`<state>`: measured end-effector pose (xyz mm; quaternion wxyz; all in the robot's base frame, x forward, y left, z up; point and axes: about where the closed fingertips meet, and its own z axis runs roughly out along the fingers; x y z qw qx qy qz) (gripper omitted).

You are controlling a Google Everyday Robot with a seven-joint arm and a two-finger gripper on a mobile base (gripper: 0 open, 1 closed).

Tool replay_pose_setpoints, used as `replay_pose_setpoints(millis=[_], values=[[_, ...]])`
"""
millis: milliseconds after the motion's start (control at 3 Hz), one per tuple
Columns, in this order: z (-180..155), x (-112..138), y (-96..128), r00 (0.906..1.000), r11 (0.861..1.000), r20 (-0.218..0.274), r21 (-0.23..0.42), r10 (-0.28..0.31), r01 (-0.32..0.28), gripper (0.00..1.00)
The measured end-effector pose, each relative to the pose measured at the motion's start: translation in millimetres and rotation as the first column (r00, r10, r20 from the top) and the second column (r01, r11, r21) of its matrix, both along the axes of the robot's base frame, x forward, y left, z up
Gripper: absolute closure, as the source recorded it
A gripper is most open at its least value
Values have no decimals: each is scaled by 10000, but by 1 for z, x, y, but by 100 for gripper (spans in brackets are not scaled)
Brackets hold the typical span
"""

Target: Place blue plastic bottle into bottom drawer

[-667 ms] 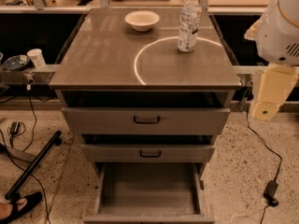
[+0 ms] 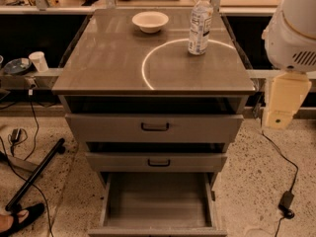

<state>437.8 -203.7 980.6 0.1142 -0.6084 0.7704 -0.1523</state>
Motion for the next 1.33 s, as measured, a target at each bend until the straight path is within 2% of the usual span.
replay_pose_setpoints(millis=[333, 667, 1000, 1333], values=[[-1, -1, 6, 9959, 9770, 683, -2005, -598, 724, 0], [18, 0, 8, 9793, 9431, 1825, -3014, -872, 1402, 0], [28, -2, 12, 9752, 9483, 2094, -2885, -721, 1321, 0], [42, 2, 1, 9711, 9745, 2295, -1943, -662, 1124, 0]])
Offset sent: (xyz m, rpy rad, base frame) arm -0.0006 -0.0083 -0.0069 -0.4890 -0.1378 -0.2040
